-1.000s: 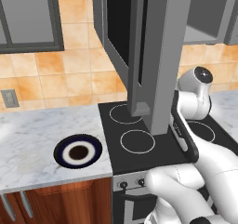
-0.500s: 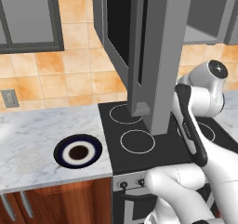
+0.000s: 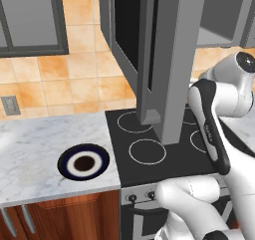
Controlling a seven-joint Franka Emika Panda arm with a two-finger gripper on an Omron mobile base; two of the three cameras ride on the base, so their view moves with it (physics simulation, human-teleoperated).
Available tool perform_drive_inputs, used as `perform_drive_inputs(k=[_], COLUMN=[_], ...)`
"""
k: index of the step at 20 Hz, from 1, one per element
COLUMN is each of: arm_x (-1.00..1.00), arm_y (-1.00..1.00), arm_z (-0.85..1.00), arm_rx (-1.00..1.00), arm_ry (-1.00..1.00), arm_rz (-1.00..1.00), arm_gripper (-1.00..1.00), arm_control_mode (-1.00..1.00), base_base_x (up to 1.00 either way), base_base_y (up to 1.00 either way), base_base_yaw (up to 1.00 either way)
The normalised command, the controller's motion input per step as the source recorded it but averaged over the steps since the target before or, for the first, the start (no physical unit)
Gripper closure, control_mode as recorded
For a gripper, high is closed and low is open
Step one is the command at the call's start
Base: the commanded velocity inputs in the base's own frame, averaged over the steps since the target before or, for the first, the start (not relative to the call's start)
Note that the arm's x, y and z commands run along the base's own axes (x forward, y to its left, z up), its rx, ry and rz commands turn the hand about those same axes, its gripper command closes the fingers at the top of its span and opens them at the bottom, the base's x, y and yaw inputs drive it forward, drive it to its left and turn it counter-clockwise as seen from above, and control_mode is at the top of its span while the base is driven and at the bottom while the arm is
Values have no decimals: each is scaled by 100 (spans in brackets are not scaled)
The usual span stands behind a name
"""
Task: Pick the garlic from the counter and place it in the microwave. Then turn on the microwave.
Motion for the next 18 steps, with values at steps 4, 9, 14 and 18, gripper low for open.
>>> perform_drive_inputs(k=[4,9,14,18], arm_x=[-8,-1,-5,0], arm_y=[-10,-4,-4,-3], arm_z=[35,32,29,27], arm_rx=[-2,-6,-10,-10], arm_ry=[-5,-2,-2,-6], arm_rz=[-1,-2,-3,-1], arm_gripper=[100,100,100,100], arm_control_mode=[-100,-100,-100,-100], base_base_x=[0,0,0,0], base_base_y=[0,0,0,0], base_base_yaw=[0,0,0,0])
